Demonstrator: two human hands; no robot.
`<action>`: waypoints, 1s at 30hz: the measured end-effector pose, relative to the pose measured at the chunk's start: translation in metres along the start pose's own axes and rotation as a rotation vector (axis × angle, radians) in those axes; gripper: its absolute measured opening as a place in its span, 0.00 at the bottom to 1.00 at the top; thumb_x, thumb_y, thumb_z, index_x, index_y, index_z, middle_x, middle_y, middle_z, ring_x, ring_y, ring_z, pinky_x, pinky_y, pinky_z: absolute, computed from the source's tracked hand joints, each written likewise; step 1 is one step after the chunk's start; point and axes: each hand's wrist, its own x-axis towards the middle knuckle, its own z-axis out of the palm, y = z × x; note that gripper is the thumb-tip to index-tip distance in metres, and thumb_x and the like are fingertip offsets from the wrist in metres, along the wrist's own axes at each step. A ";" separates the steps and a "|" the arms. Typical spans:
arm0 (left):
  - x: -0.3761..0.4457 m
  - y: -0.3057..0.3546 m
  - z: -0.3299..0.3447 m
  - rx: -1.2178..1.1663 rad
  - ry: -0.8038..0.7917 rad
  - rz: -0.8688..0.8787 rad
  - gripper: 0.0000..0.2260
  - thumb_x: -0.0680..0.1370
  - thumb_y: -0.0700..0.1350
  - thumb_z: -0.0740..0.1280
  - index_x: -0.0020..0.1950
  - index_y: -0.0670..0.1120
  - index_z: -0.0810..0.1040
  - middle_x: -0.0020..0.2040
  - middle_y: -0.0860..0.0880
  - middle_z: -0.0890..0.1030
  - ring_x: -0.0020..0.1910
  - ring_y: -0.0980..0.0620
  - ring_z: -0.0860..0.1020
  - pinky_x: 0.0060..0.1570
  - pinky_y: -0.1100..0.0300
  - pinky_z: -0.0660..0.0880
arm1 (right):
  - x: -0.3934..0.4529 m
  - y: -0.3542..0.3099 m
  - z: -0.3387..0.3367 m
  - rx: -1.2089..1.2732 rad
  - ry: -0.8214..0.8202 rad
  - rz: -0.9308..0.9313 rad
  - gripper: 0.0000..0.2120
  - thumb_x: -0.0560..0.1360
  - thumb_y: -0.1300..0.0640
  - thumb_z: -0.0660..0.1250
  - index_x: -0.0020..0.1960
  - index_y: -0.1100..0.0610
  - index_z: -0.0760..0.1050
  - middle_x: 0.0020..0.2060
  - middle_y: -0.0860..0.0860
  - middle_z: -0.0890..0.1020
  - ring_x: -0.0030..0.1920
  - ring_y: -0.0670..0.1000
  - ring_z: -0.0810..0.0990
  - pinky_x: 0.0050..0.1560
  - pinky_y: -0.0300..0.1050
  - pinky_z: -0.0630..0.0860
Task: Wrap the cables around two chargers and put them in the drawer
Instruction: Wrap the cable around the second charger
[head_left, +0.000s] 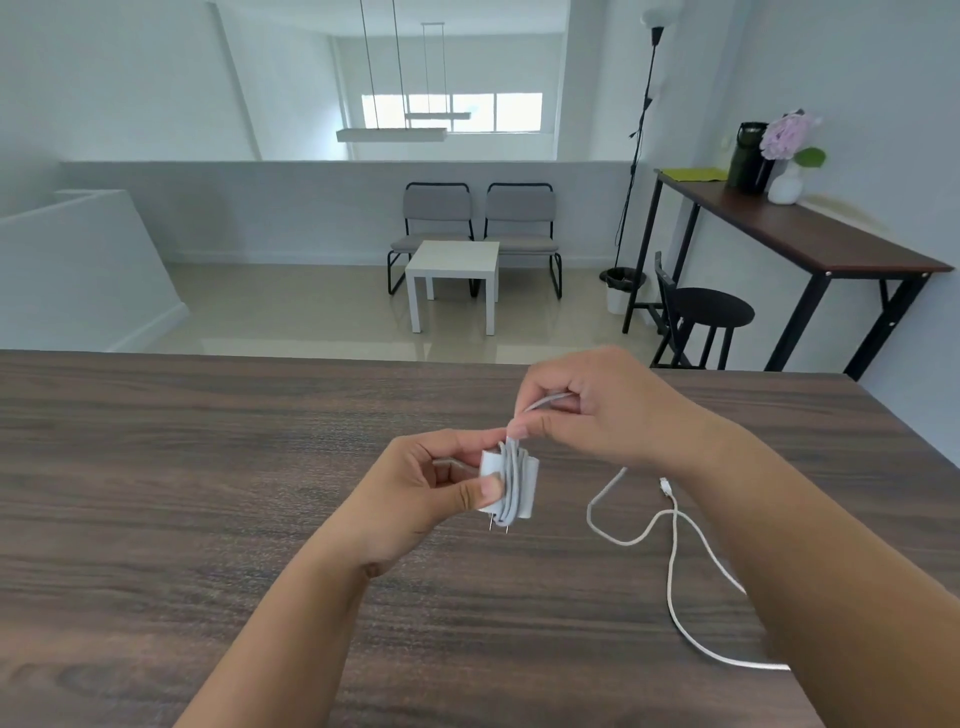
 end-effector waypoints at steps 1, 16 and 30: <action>-0.001 0.001 -0.001 0.015 -0.007 0.011 0.18 0.70 0.37 0.76 0.59 0.45 0.83 0.44 0.47 0.84 0.41 0.54 0.81 0.46 0.63 0.77 | -0.001 0.002 0.001 0.112 0.005 0.032 0.03 0.72 0.51 0.73 0.40 0.48 0.81 0.35 0.41 0.83 0.37 0.39 0.79 0.39 0.29 0.70; 0.006 -0.005 0.023 -0.164 0.239 0.135 0.16 0.71 0.39 0.71 0.58 0.44 0.75 0.49 0.51 0.84 0.48 0.51 0.82 0.46 0.57 0.80 | -0.011 0.015 0.054 0.594 0.324 0.104 0.08 0.79 0.53 0.60 0.43 0.52 0.65 0.35 0.57 0.83 0.28 0.54 0.82 0.27 0.44 0.78; 0.013 -0.007 0.037 -0.201 0.287 -0.004 0.13 0.72 0.49 0.72 0.55 0.50 0.84 0.45 0.47 0.85 0.38 0.52 0.79 0.34 0.64 0.76 | -0.024 0.021 0.052 0.339 0.603 0.099 0.07 0.76 0.54 0.67 0.41 0.55 0.75 0.28 0.45 0.75 0.28 0.44 0.71 0.32 0.33 0.67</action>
